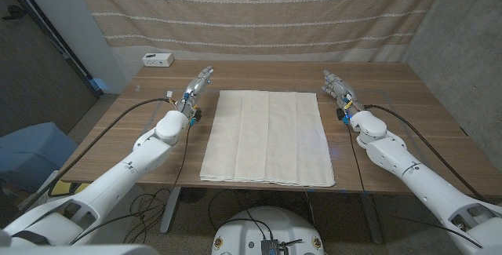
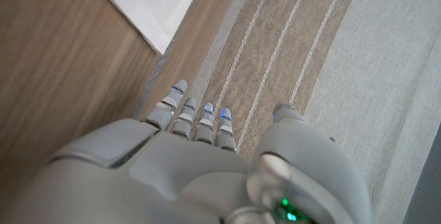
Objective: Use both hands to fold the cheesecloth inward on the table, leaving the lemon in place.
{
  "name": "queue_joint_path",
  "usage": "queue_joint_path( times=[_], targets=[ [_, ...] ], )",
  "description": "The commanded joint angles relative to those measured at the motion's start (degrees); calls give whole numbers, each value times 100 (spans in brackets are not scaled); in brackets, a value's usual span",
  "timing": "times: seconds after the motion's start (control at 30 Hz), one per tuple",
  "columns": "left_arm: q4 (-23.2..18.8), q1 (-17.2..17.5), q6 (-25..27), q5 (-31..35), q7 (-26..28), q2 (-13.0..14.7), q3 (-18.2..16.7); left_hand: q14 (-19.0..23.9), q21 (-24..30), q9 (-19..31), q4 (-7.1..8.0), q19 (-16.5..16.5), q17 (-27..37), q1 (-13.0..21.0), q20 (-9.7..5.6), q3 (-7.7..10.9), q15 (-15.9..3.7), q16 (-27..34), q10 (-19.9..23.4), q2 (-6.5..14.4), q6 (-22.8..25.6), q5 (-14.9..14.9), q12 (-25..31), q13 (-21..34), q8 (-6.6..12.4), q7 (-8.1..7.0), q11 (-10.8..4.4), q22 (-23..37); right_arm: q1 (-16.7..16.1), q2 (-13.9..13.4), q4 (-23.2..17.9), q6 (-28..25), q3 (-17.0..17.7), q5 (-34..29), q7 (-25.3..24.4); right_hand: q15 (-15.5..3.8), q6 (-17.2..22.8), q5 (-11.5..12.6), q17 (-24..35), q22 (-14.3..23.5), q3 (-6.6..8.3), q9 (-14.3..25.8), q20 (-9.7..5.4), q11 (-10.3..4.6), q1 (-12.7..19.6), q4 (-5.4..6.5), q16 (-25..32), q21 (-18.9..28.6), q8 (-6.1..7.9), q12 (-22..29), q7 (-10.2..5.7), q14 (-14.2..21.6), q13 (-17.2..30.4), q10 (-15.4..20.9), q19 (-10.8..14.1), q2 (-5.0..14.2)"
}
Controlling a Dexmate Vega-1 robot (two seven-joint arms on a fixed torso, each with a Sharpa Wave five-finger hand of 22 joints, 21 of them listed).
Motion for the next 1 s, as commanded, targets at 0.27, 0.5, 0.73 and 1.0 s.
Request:
queue_joint_path(
  times=[0.27,0.5,0.73,1.0],
  targets=[
    [-904,-233,1118,2448,387,697,689,425,-45,29,-39,-247,17,85,233,34,102,25,584,79,643,-86,103,22,88,60,89,35,224,-535,-984,-1849,-577,-1692,-1157,-113,341,-135,32,64,297,28,-69,6,412,-343,38,249,49,59,26,332,39,345,715,-89],
    [-1127,-303,1402,2849,119,830,856,581,-46,32,-26,-108,16,60,205,32,20,17,819,61,960,-101,118,24,107,97,45,36,396,-556,-1273,-2673,-839,-2229,-1353,-185,465,-161,31,63,305,34,-30,-95,492,-470,5,116,57,28,-31,314,41,354,436,-194],
    [-1265,-398,1573,3210,-200,912,1055,553,-165,34,-77,-279,0,132,413,125,-71,-60,874,151,1128,-119,65,25,77,44,-12,32,566,-526,-1443,-3272,-1095,-2729,-1482,-204,581,-178,24,57,302,38,-18,-121,554,-557,-8,74,77,38,-52,320,42,419,360,-269],
    [-1457,-426,1885,3573,-473,981,1200,649,-232,54,-115,-216,-3,176,450,233,-129,-85,1247,177,1644,-168,97,39,112,221,36,36,809,-493,-1493,-3827,-1441,-3263,-1415,-434,702,-171,67,61,309,50,-123,-31,663,-686,103,132,63,67,-5,640,70,587,560,-315]
  ],
)
